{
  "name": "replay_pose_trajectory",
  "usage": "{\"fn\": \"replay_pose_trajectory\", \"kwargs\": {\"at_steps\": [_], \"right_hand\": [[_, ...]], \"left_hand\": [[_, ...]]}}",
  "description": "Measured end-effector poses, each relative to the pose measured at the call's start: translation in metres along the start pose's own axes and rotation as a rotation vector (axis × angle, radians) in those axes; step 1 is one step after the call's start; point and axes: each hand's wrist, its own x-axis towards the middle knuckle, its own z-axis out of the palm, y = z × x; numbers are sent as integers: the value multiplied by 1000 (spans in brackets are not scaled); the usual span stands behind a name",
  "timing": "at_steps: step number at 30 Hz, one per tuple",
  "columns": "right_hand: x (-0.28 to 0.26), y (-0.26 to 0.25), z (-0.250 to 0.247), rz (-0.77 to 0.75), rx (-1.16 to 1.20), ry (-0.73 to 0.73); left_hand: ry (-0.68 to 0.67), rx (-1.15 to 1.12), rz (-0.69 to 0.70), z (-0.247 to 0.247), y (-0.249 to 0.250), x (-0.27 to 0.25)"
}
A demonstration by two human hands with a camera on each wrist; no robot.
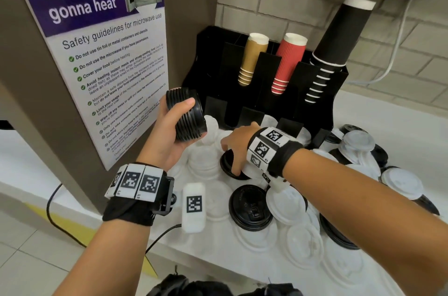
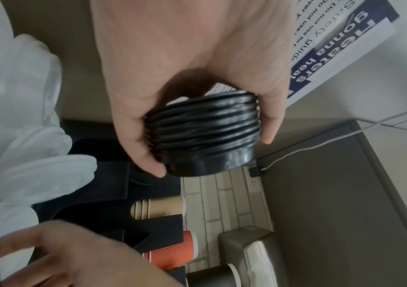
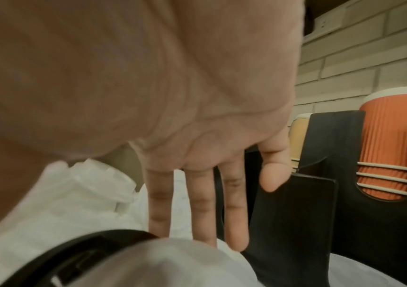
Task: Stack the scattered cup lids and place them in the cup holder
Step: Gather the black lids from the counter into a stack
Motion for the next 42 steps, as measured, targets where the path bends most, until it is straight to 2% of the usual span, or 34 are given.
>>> {"fn": "replay_pose_trajectory", "kwargs": {"at_steps": [5, 13, 16, 19, 24, 33, 42], "right_hand": [[-6, 21, -9, -57, 339, 209], [-19, 52, -12, -103, 1284, 566], [-36, 48, -5, -177, 1606, 668], [-57, 35, 8, -301, 1793, 751], [-78, 11, 32, -388, 1866, 824], [-91, 5, 31, -352, 1661, 886], [-93, -2, 26, -361, 1610, 878]], "left_hand": [[3, 18, 20, 1, 1, 2], [-49, 3, 30, 4, 2, 6], [-72, -3, 11, 8, -4, 7], [-107, 2, 5, 14, -12, 8], [-163, 36, -14, 22, -21, 10], [-324, 83, -109, 29, -29, 9], [-286, 61, -73, 29, -28, 10]]}}
